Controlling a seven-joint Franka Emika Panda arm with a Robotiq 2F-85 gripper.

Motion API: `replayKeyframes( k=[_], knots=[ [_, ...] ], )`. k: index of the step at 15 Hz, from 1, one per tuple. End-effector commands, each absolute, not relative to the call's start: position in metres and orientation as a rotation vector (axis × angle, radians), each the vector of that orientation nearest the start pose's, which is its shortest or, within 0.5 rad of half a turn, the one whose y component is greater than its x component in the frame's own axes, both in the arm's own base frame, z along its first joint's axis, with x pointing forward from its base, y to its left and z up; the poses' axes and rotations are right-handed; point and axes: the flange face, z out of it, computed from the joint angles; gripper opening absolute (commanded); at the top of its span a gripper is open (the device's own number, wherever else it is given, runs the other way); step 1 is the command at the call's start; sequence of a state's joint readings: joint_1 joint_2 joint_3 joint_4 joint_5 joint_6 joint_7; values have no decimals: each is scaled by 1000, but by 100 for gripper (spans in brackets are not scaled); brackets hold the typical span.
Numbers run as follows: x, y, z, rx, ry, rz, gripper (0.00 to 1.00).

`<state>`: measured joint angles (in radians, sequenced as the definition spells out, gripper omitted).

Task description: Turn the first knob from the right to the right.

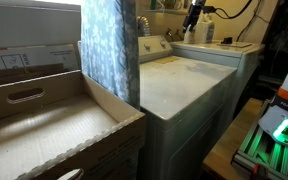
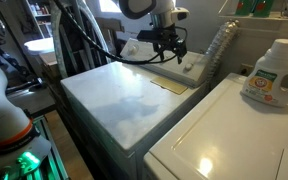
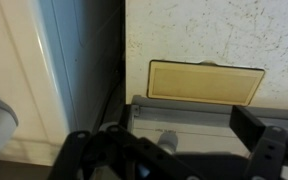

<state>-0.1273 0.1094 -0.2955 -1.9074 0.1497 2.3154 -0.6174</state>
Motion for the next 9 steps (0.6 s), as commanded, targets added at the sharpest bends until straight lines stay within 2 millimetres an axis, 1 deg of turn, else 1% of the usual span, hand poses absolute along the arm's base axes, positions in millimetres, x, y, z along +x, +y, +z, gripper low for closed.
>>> replayKeyframes(
  k=[1, 4, 5, 6, 9],
  knots=[
    [570, -246, 472, -3169, -185, -497, 100],
    [576, -248, 472, -3172, -187, -504, 100],
    [582, -250, 470, -3158, -122, -522, 100],
    [593, -251, 467, -3137, -63, -579, 100],
    [621, -245, 457, -3111, -62, -651, 100]
  ],
)
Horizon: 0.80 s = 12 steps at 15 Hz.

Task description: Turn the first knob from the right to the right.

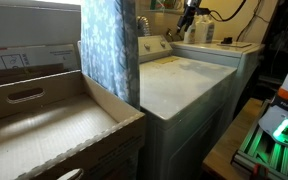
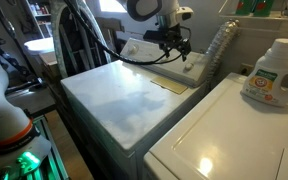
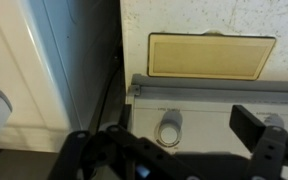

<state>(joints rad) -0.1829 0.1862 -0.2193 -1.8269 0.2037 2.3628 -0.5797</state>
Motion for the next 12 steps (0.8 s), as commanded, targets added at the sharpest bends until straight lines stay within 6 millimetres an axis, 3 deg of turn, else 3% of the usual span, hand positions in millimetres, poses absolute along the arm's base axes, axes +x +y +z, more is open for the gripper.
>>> replayKeyframes(
  k=[1, 7, 12],
  knots=[
    [630, -245, 453, -3116, -70, -679, 100],
    [675, -245, 416, -3110, -74, -724, 100],
    [702, -245, 397, -3102, -61, -815, 100]
  ],
)
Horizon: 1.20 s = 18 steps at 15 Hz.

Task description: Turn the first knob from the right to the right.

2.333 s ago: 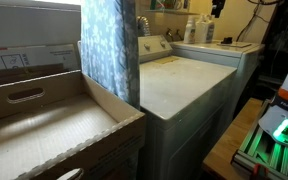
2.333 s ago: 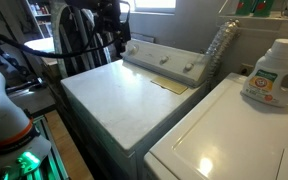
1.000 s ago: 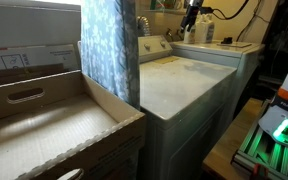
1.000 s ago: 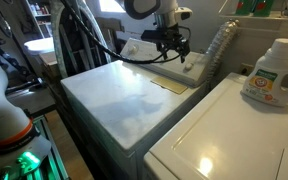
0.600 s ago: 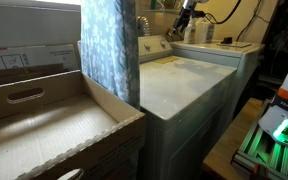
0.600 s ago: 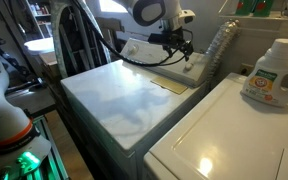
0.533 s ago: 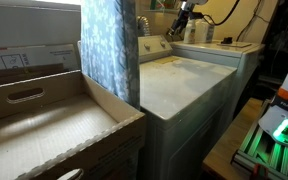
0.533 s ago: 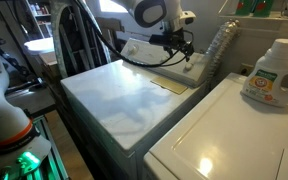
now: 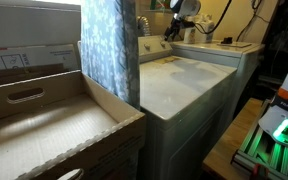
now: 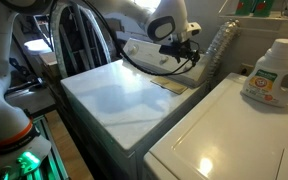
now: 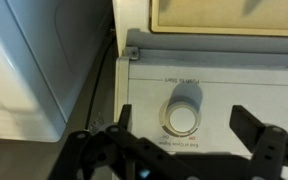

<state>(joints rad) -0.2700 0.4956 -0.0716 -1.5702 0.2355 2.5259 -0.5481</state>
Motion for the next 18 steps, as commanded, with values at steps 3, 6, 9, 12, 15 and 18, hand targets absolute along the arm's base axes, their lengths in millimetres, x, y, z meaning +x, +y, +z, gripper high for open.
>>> replayKeyframes(
  k=[3, 6, 9, 12, 15, 18],
  knots=[
    [714, -242, 391, -3083, -65, -833, 100],
    [722, -238, 388, -3061, -80, -830, 92],
    [727, -237, 385, -3059, -93, -810, 63],
    [729, -236, 383, -3062, -107, -773, 38],
    [729, -239, 383, -3071, -102, -733, 17],
    [730, -241, 383, -3038, 92, -708, 16]
  ],
)
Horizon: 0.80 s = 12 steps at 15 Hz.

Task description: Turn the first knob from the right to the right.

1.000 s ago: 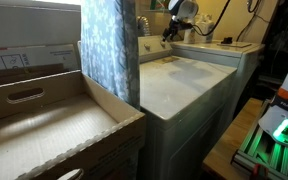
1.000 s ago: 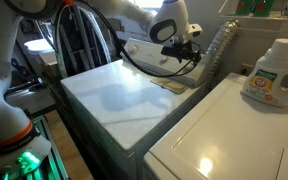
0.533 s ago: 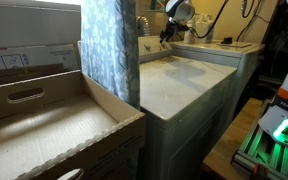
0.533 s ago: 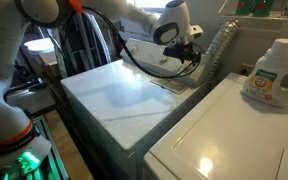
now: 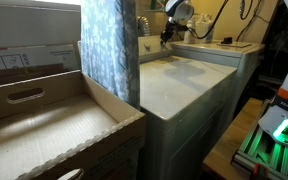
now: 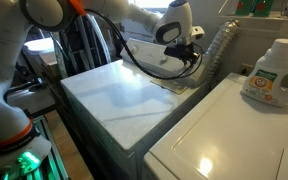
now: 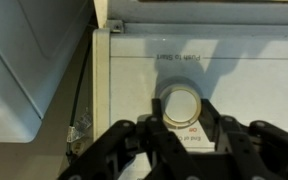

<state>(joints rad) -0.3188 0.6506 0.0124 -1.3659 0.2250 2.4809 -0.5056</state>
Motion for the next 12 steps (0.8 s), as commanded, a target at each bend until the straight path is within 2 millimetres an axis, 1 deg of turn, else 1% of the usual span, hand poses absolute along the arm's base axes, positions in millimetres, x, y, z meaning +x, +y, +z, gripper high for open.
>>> replayKeyframes(
  k=[1, 3, 5, 12],
  knots=[
    [731, -240, 384, -3007, 191, -701, 16],
    [734, -240, 382, -2945, 342, -746, 16],
    [734, -240, 380, -2915, 494, -712, 16],
    [735, -242, 386, -2726, 930, -589, 16]
  ],
)
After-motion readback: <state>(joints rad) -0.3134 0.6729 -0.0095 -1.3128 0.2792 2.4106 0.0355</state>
